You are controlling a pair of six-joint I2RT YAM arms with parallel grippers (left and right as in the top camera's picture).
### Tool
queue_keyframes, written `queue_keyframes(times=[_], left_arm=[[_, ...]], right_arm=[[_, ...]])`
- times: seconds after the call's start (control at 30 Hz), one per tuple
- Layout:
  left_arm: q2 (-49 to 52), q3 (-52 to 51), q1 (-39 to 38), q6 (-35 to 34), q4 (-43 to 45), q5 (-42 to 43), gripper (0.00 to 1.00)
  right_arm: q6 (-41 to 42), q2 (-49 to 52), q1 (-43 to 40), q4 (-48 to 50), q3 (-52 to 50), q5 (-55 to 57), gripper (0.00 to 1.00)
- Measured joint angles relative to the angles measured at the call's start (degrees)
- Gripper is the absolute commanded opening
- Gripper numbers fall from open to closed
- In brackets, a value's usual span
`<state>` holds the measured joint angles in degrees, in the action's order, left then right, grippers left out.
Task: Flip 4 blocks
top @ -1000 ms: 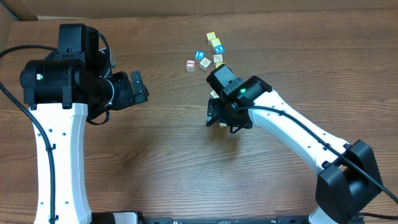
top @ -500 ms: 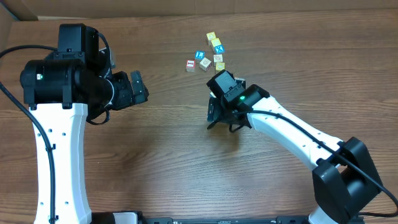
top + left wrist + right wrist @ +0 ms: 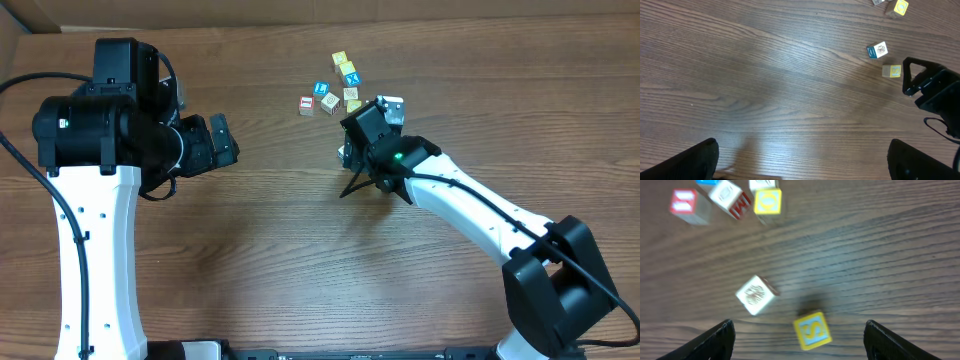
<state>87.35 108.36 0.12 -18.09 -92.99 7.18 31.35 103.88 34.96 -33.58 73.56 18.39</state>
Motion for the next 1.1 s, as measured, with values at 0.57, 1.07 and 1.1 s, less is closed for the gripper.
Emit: queue_keyframes(times=[0.57, 1.07, 1.1], left_arm=[[0.0, 0.0, 0.0, 0.0, 0.0, 0.0, 1.0], [0.0, 0.0, 0.0, -0.02, 0.0, 0.0, 1.0], [0.0, 0.0, 0.0, 0.0, 0.0, 0.0, 1.0]], right_arm=[[-14.03, 6.75, -4.5, 4.52, -0.35, -11.21, 0.6], [-15.1, 8.39, -4.5, 1.44, -0.76, -12.39, 0.39], [-15.13, 8.39, -4.5, 1.4, -0.76, -12.41, 0.38]])
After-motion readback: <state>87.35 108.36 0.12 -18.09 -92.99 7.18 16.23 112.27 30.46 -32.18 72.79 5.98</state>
